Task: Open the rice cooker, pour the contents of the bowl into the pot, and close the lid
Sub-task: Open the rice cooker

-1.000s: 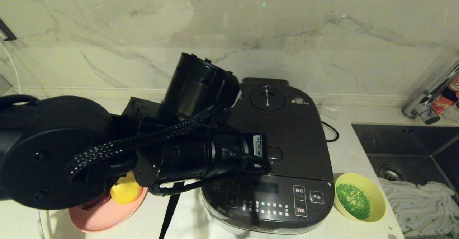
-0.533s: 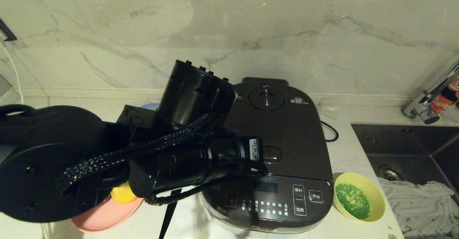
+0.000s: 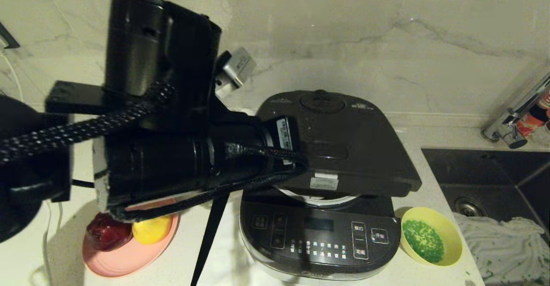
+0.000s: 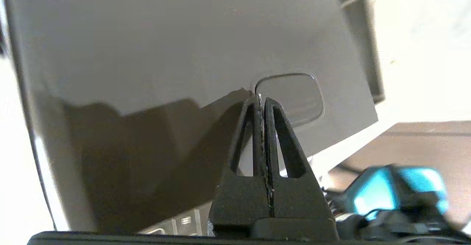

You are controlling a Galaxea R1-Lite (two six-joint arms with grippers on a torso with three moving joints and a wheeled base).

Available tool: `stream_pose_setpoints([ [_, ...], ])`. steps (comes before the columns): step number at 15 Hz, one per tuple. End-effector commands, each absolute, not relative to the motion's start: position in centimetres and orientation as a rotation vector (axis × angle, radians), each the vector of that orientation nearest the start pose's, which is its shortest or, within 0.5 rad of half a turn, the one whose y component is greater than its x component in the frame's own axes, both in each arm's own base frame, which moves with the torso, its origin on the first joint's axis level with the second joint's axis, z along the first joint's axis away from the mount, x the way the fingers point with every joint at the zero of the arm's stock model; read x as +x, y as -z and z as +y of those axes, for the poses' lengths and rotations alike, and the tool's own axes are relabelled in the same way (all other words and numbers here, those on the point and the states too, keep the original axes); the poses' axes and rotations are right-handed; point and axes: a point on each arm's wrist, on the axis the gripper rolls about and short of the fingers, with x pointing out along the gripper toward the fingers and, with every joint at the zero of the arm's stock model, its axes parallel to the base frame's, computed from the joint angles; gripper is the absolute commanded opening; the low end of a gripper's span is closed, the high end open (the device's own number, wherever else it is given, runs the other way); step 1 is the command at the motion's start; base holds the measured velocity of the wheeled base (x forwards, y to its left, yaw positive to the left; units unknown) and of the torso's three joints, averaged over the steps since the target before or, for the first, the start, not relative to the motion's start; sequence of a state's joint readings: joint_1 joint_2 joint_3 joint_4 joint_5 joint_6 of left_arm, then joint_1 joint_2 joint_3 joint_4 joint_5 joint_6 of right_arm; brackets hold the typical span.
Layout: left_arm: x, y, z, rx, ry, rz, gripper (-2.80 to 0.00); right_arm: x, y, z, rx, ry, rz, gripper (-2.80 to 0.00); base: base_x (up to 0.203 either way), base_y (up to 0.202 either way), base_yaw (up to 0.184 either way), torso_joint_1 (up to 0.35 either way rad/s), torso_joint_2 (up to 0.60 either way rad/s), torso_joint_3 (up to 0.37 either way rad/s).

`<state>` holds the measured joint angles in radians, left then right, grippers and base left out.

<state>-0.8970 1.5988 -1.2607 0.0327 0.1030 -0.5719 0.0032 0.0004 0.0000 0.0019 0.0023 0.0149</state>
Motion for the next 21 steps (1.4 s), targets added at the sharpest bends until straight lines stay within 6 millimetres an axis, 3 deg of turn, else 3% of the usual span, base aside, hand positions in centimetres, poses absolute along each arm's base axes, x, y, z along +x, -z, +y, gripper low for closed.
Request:
stream_pose_setpoints([
  [1,17.0,-30.4,-20.9,-0.407,0.691,0.459,-2.8,-2.3,-7.5,0.0,0.015,-0.006,0.003,-2.8,0.0,0.0,0.0,0.0,0.0,0.0],
  [4,15.7,-33.8,-19.1,-0.45,0.718,0.343,-2.8,-2.3,-7.5,0.0,0.015,-0.007,0.002,-2.8,0.0,0.0,0.0,0.0,0.0,0.0],
  [8,14.4,-36.8,-16.8,-0.443,0.729,0.208,-2.8,-2.3,-7.5,0.0,0.015,-0.006,0.003,-2.8,0.0,0.0,0.0,0.0,0.0,0.0],
  [11,12.0,-38.1,-14.0,-0.434,0.764,0.166,-2.8,-2.3,-7.5,0.0,0.015,-0.005,0.002,-2.8,0.0,0.0,0.0,0.0,0.0,0.0],
  [14,11.3,-34.8,-13.9,-0.275,0.851,0.4,-2.8,-2.3,-7.5,0.0,0.015,-0.008,0.003,-2.8,0.0,0.0,0.0,0.0,0.0,0.0],
  [17,13.6,-30.9,-16.7,-0.178,0.826,0.539,-2.8,-2.3,-7.5,0.0,0.015,-0.006,0.003,-2.8,0.0,0.0,0.0,0.0,0.0,0.0],
  [21,17.9,-28.3,-21.5,-0.224,0.796,0.398,-2.8,-2.3,-7.5,0.0,0.015,-0.005,0.003,-2.8,0.0,0.0,0.0,0.0,0.0,0.0],
])
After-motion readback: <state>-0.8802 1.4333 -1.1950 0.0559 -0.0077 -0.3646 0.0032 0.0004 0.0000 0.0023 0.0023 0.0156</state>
